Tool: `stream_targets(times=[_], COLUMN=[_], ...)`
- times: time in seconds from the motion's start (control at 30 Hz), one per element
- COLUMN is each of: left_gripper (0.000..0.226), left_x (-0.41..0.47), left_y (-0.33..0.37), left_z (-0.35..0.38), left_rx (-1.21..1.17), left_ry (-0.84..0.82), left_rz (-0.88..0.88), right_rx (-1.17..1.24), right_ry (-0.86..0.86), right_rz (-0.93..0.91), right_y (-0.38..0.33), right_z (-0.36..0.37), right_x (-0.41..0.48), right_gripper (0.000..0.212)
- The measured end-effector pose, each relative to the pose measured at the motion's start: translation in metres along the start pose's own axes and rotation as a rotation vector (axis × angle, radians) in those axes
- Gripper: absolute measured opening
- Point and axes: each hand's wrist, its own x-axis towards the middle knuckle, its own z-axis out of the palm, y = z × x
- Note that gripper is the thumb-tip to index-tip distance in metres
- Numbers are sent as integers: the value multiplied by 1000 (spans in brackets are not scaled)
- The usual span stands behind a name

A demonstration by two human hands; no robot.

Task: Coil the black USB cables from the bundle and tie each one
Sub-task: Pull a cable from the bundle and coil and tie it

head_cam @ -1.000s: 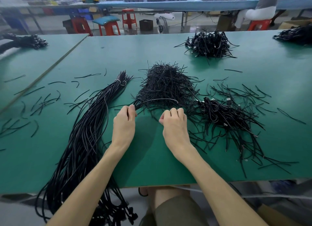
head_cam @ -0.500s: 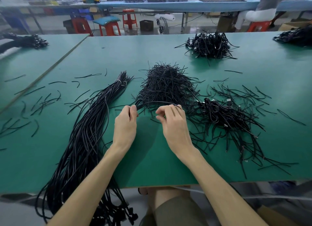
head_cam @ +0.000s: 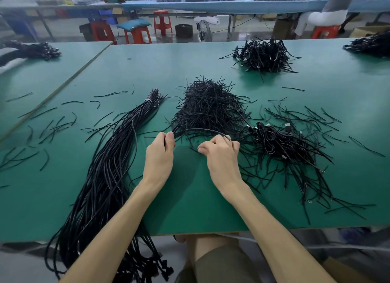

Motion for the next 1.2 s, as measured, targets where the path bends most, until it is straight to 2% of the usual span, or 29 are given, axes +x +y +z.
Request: stream_targets(times=[0.17,0.3,0.43,0.6,0.8,1.1,1.2], left_gripper=[41,41,38,39,31,48,43], left_x=[-1,-2,-3,-14,-14,-15,-15], left_y=[0,1,1,5,4,7,11], left_z=[-1,0,-2,3,3,0,-1], left_rx=[-7,4,10,118,54,3,-64], left_ry=[12,-8,3,-124,-220,-236,-221], left_rz=[-11,-16,-46,164,239,214,168], right_rx=[-78,-1,92,184,237,210,168], right_ry=[40,116,171,157,199,225,230], right_rz=[35,-111,-184,-155,-173,-217,-263], right_y=[-1,-7,-10,-10,-9,-9,-9], right_z=[1,-2,-4,-8,-7,-4,-4], right_x=[-4,-6,-8,-8,-7,-7,-7], right_gripper=[17,6,6,11,11,13,14])
